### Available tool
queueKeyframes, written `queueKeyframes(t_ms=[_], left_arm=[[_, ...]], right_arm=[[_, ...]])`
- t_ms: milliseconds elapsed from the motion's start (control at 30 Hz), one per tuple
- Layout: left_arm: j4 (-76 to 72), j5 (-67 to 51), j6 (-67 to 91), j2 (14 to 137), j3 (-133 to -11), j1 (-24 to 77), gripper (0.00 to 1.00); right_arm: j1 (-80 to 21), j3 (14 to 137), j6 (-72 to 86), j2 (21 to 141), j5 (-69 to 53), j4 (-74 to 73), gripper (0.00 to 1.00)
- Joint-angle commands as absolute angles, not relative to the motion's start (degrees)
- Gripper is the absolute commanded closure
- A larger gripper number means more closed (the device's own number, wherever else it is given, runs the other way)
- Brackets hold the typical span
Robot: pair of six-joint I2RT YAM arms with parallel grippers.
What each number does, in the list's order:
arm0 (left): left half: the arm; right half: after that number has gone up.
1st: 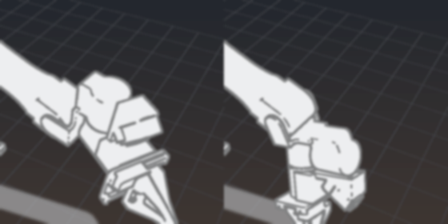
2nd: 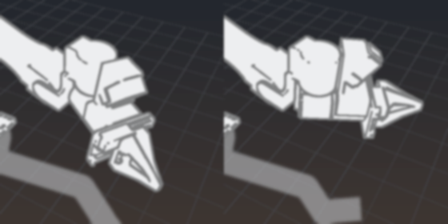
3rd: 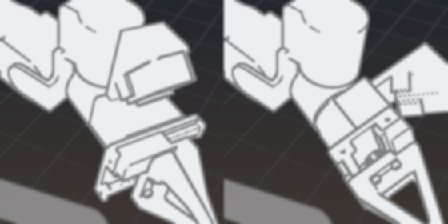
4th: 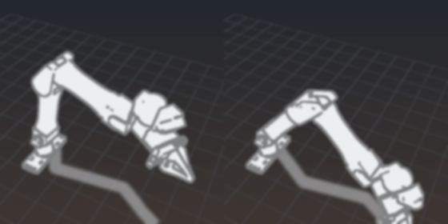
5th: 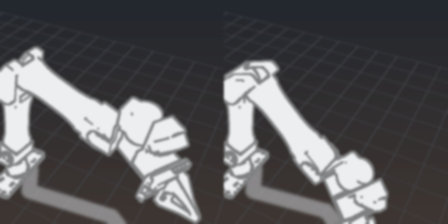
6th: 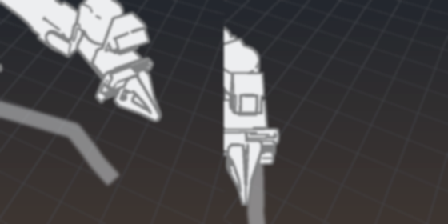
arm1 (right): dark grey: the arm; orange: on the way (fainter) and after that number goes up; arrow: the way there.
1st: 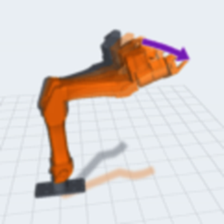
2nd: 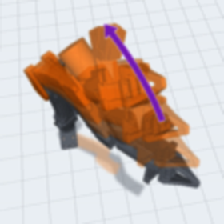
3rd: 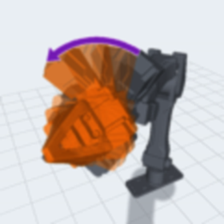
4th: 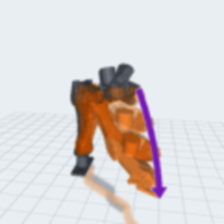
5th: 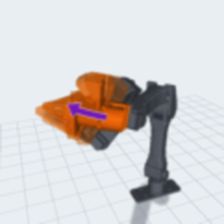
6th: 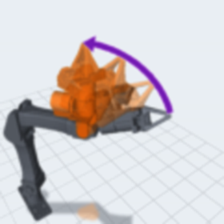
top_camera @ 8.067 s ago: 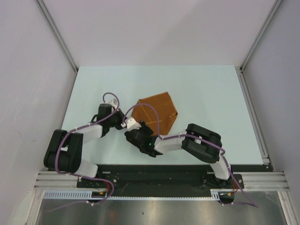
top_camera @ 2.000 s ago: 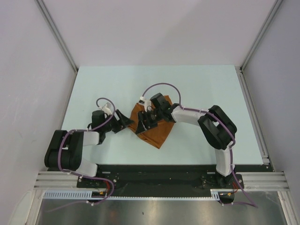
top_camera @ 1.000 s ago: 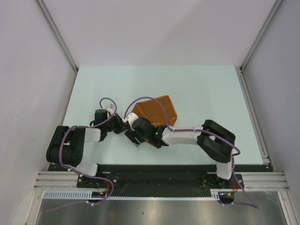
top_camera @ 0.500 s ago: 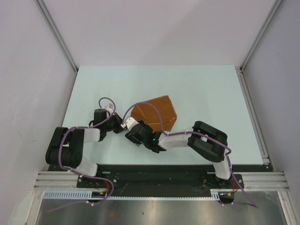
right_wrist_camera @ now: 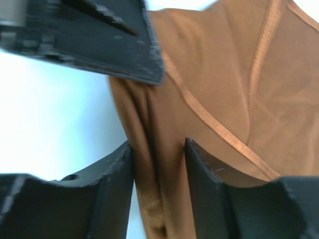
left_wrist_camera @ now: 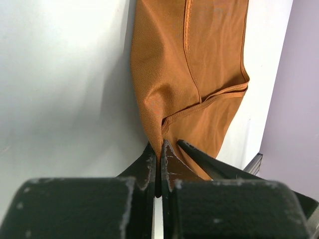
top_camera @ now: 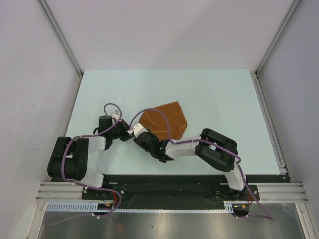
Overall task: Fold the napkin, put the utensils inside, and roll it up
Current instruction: Roll the napkin with the utensil
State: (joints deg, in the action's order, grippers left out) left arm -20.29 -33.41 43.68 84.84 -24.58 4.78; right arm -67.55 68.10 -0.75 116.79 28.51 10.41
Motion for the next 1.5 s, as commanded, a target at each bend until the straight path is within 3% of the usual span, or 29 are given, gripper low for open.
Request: queueKeyframes(t_ms=[0,133,267,367,400,533,767,900,1233,1467], left_arm=[[-21.09,-34.45,44.74,83.06,-26.46,4.13,1.0],[-21.53,-34.8,45.0,83.23,-26.37,4.13,1.0],[-22.24,-35.59,44.48,83.32,-26.45,4.13,0.99],[-23.47,-35.69,44.38,82.44,-26.19,3.96,0.63],[-23.38,-34.73,44.3,81.31,-26.1,3.87,0.4],[-19.26,-29.29,41.93,77.36,-26.19,3.43,0.19],[-14.06,-19.17,38.5,68.05,-22.95,3.43,0.16],[-14.15,-18.1,36.83,62.06,-19.08,3.52,0.19],[-12.39,-33.66,40.25,59.59,-16.88,9.31,0.18],[-28.36,-37.53,48.24,69.95,-19.24,14.15,0.17]], right_arm=[[-66.71,65.13,1.14,116.46,31.64,5.72,0.57],[-66.53,64.86,0.71,116.63,29.54,5.54,0.68],[-65.83,66.0,0.18,116.46,18.66,3.96,0.91],[-64.08,69.07,0.18,116.02,9.97,-2.0,0.99],[-63.46,69.69,0.26,115.84,8.45,-4.63,1.0],[-58.82,74.34,0.7,115.31,-4.52,-11.76,1.0],[-51.7,82.43,2.19,119.17,-22.39,-22.06,1.0],[-47.99,85.5,3.78,122.78,-31.62,-24.42,1.0],[-43.51,91.05,4.48,130.16,-39.9,-29.97,1.0],[-43.33,90.79,4.66,130.78,-40.25,-29.97,1.0]])
